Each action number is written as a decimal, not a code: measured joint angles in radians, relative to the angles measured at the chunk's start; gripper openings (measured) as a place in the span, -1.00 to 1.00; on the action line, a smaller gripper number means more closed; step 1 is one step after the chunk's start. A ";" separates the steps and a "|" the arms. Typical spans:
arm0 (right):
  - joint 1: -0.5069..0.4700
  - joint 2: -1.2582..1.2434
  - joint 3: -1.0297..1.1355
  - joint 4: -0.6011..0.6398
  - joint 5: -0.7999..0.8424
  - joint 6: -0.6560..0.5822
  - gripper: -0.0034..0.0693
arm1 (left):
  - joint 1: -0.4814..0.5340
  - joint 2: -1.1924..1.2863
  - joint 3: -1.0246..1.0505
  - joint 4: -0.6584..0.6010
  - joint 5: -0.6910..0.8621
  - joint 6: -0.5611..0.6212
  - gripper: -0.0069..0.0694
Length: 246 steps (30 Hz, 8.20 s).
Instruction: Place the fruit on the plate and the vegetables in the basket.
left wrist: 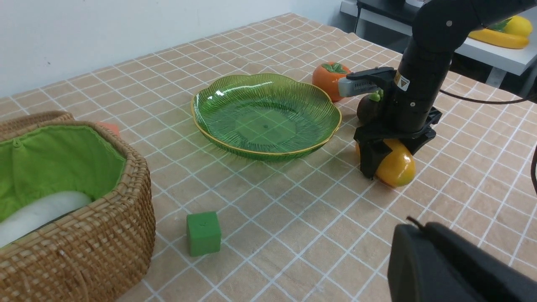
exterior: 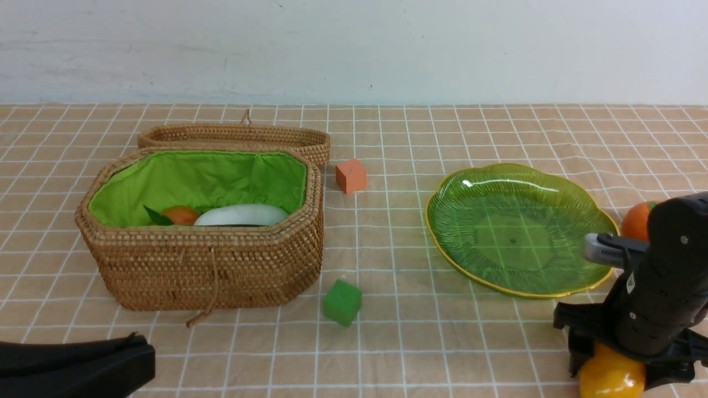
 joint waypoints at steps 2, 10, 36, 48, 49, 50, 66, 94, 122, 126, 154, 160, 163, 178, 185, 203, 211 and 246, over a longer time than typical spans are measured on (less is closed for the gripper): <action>0.000 -0.015 0.001 0.001 0.003 -0.003 0.70 | 0.000 0.000 0.000 -0.001 0.000 0.000 -0.85; 0.000 -0.108 0.002 -0.020 0.050 -0.003 0.70 | 0.000 0.000 0.000 -0.002 0.001 0.000 -0.85; 0.000 0.153 -0.401 0.080 -0.281 -0.337 0.70 | 0.000 0.000 0.000 0.006 -0.040 0.000 -0.85; 0.000 0.194 -0.445 0.070 -0.177 -0.292 0.91 | 0.000 0.000 0.000 0.030 -0.041 0.000 -0.85; 0.000 0.163 -0.449 0.055 -0.141 -0.292 0.85 | 0.000 0.000 0.000 0.031 -0.041 0.000 -0.85; -0.001 0.134 -0.451 0.036 -0.092 -0.292 0.77 | 0.000 0.000 0.000 0.031 -0.041 0.000 -0.85; -0.400 -0.014 -0.220 0.085 0.000 -0.368 0.59 | 0.000 0.000 0.000 0.032 -0.049 0.000 -0.84; -0.409 0.207 -0.222 0.133 -0.154 -0.421 0.63 | 0.000 0.000 0.000 0.017 -0.049 -0.001 -0.81; -0.138 0.099 -0.406 0.282 -0.106 -0.606 0.62 | 0.000 0.000 0.000 0.017 -0.071 -0.001 -0.78; -0.140 0.205 -0.411 0.270 -0.176 -0.606 0.62 | 0.000 0.000 0.000 0.017 -0.072 -0.001 -0.77; -0.601 0.172 -0.418 0.404 -0.140 -0.572 0.70 | 0.000 0.000 0.000 0.017 -0.081 -0.001 -0.73; -0.619 0.283 -0.431 0.737 -0.156 -0.842 0.77 | 0.000 0.000 0.000 0.017 -0.065 -0.001 -0.72; -0.618 0.322 -0.435 0.869 -0.164 -0.956 0.77 | 0.000 0.000 0.000 0.017 -0.065 -0.001 -0.72; -0.554 0.374 -0.447 0.955 -0.203 -1.037 0.70 | 0.000 0.000 0.000 0.030 -0.066 -0.001 -0.67; -0.551 0.369 -0.448 0.939 -0.200 -1.047 0.48 | 0.000 0.000 0.000 0.032 -0.066 -0.001 -0.66; -0.310 0.164 -0.442 0.903 -0.237 -1.124 0.48 | 0.000 0.000 0.000 0.109 -0.125 -0.003 -0.63; -0.242 0.266 -0.442 0.909 -0.334 -1.126 0.59 | 0.000 0.000 0.000 0.136 -0.116 -0.057 -0.63; -0.369 -1.266 0.088 0.272 0.360 -0.702 -0.90 | 0.000 -0.199 0.177 0.117 -0.079 -0.200 -0.85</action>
